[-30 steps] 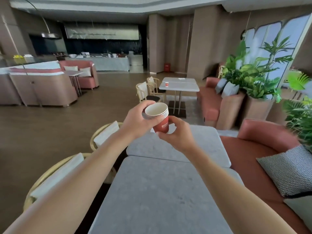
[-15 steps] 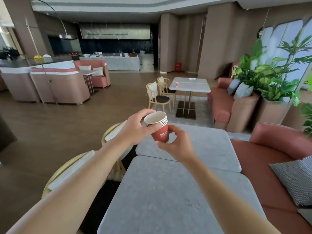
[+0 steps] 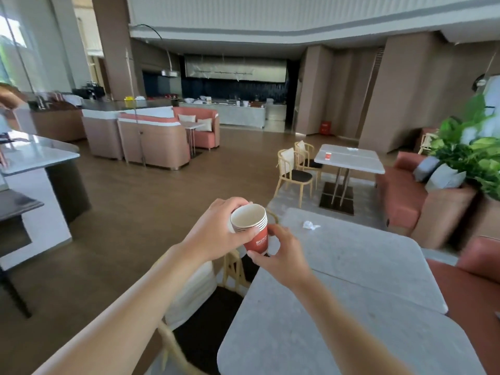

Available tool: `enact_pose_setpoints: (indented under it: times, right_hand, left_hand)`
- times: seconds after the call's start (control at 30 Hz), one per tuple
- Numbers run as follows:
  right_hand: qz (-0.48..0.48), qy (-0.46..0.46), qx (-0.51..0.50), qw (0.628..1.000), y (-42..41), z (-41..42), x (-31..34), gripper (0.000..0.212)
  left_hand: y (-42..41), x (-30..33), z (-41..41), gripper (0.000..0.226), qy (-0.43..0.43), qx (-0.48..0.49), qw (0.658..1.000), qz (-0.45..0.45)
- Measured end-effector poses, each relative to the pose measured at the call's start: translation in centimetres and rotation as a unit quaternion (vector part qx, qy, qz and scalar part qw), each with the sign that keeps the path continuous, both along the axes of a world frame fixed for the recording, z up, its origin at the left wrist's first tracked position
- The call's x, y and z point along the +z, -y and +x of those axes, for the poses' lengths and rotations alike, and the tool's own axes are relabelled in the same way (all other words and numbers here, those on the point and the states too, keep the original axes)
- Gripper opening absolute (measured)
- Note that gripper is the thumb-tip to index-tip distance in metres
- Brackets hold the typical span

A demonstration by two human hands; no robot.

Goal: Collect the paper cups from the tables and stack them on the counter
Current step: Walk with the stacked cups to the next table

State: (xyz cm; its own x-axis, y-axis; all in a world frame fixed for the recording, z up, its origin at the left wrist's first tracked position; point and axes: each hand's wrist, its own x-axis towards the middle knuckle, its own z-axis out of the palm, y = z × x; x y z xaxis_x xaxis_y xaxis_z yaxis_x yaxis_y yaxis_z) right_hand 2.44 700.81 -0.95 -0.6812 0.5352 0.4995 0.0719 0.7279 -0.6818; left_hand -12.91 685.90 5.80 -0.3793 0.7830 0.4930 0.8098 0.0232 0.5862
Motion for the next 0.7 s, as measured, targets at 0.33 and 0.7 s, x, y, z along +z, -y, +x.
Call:
enact_pose_setpoints:
  times: [0.33,0.7]
  right_hand:
    - [0.045,0.01,0.147,0.988,18.6,-11.9,-0.8,0.055]
    - [0.162,-0.005,0.309,0.937,35.8,-19.6,1.2,0.053]
  left_hand:
    - [22.9,-1.8,-7.9,0.052,-0.034,0.171,0.984,0.016]
    - [43.0,-2.6,-7.8,0.049,0.015,0.355,0.933,0.06]
